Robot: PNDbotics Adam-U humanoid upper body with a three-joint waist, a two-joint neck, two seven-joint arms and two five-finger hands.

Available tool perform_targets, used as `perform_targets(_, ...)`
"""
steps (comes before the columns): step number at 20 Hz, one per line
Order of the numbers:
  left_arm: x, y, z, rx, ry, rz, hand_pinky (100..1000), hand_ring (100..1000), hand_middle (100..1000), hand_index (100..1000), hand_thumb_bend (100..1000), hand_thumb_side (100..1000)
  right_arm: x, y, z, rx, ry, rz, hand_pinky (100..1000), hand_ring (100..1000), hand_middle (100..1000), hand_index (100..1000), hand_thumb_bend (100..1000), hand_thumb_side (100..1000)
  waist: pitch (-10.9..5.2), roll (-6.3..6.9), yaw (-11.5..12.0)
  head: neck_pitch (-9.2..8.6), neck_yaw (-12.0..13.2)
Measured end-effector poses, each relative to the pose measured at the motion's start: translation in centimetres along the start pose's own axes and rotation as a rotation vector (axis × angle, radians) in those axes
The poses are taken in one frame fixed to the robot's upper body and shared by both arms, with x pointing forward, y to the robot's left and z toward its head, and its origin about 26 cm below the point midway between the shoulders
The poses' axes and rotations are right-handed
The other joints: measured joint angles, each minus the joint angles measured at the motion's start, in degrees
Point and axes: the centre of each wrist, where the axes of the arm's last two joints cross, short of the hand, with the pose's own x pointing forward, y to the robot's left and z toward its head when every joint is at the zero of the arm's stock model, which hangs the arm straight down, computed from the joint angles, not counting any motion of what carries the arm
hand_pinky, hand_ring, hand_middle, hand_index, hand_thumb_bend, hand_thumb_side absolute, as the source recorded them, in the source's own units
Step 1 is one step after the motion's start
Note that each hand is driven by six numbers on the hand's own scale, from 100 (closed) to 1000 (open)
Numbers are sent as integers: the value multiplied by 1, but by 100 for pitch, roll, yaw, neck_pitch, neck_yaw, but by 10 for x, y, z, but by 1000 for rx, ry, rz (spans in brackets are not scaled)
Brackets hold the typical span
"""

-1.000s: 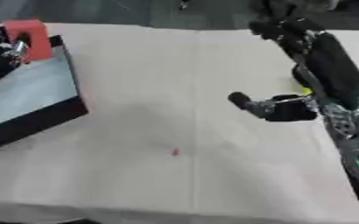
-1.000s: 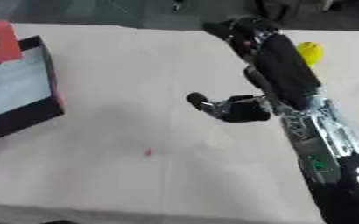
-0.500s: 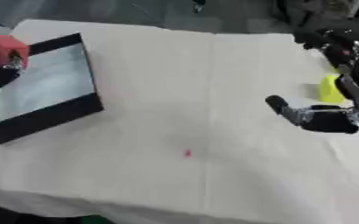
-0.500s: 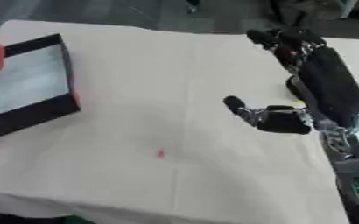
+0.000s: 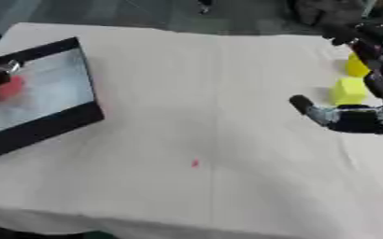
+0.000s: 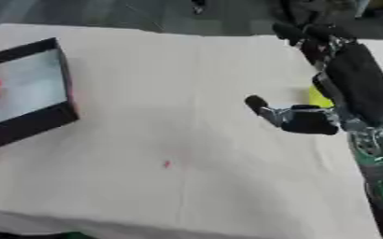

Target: Pick up the objects with one hand, pass them to the other hand, and then place them into the box on the other side of the table.

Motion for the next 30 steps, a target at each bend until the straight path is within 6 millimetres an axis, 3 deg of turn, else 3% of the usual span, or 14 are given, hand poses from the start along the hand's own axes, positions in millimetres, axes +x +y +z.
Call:
perform_targets(1,4,6,0,-2,-36,14,1000,979,936,1000,179,611,-1,1,1,3,6,-2,779,656,708,908,473,595,0,0,5,0,-47)
perform_targets(4,24,22,3,50,-190,142,1000,940,869,1000,100,566,-11,1,-1,11,21,-9,790,664,727,911,464,579,0,0,28,0,-244)
perform_targets(5,34,26,4,74,-261,204,1000,923,852,1000,100,565,-16,0,-2,18,28,-13,796,675,743,913,461,573,1,-1,44,0,-323)
perform_targets(6,45,29,7,96,-343,272,1000,907,835,1000,100,553,-23,1,-4,30,37,-18,803,682,756,913,332,450,2,-1,56,0,-415)
perform_targets(7,57,32,10,114,-428,346,1000,899,826,1000,100,548,-31,2,-5,48,53,-25,806,685,766,914,462,568,4,-2,66,0,-514)
perform_targets(13,132,46,36,125,-905,738,1000,825,732,968,100,519,-93,23,-2,223,236,-114,859,726,806,912,428,551,74,5,151,1,-1326)
perform_targets(17,164,54,53,75,-1099,903,1000,808,707,953,100,546,-133,39,12,353,390,-173,869,748,807,908,432,534,122,38,222,1,-1765)
perform_targets(23,184,45,59,-19,-1227,1011,1000,807,703,956,100,574,-173,48,45,490,586,-183,888,804,842,929,434,523,188,27,325,1,-2129)
perform_targets(25,186,42,61,-45,-1239,1017,1000,808,704,957,100,579,-181,46,57,534,623,-174,893,812,838,930,402,467,208,9,338,1,-2201)
perform_targets(26,187,40,61,-58,-1239,1020,1000,809,703,958,100,583,-184,45,63,557,640,-172,896,815,837,929,420,502,214,-3,346,1,-2222)
perform_targets(30,187,33,63,-103,-1235,1020,1000,810,701,957,100,587,-194,41,79,629,687,-186,900,817,812,904,404,469,219,-19,355,1,-2264)
